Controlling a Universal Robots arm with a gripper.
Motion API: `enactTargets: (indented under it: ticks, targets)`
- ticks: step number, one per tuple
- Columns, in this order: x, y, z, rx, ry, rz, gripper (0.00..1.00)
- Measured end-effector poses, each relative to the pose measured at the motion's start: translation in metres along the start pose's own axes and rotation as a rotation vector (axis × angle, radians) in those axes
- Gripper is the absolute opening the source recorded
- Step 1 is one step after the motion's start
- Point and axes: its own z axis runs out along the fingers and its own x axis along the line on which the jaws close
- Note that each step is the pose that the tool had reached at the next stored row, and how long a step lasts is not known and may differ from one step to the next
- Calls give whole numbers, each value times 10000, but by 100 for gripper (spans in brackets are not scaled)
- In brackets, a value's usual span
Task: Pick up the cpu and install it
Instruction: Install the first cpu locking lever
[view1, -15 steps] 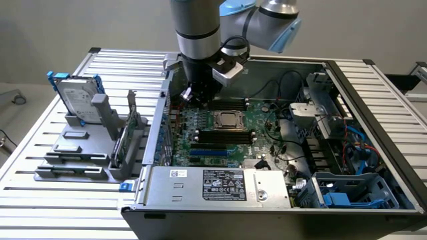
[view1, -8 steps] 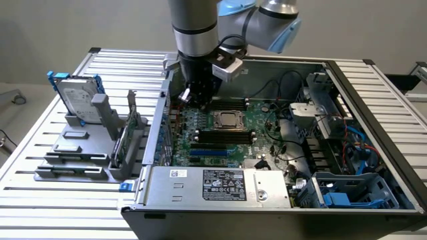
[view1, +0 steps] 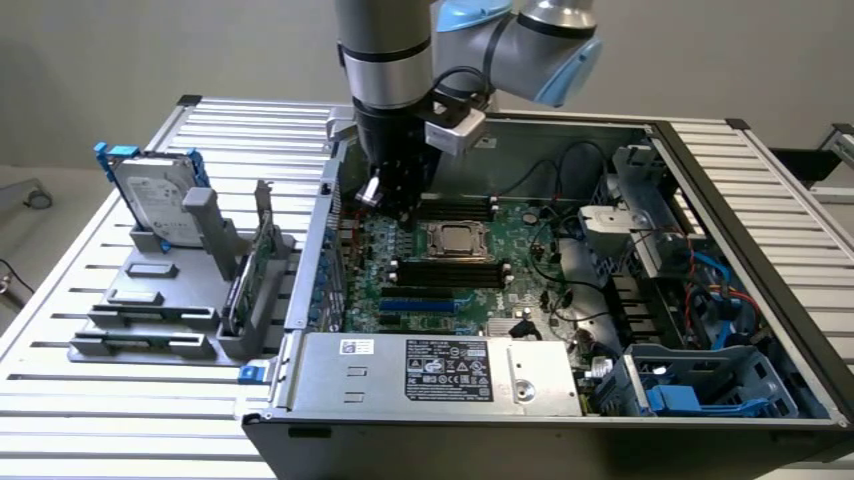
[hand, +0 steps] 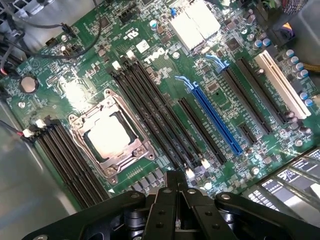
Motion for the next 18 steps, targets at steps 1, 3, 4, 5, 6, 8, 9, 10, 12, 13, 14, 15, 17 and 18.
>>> enactTargets:
  ticks: [1,3,4,5,6,8,9,10,12,13,14,15,17,18]
  targets:
    - [0,0,0,7,8,-175,11]
    - [0,-1,6,30,37,-526,11]
    - [0,-2,11,43,53,-709,11]
    - [-1,-2,15,56,69,-894,11]
    - [-1,-2,19,68,84,-1071,11]
    - [-2,-3,28,90,113,-1410,11]
    - [-2,-4,32,102,127,-1585,11]
    - [-2,-4,37,114,143,-1764,11]
    - [-3,-5,44,136,170,-2092,11]
    - [-3,-5,48,146,185,-2257,11]
    - [-3,-5,52,157,198,-2423,11]
    - [-4,-6,55,167,211,-2569,11]
    - [-2,-9,57,181,227,-2774,11]
    - [2,-14,59,184,234,-2830,11]
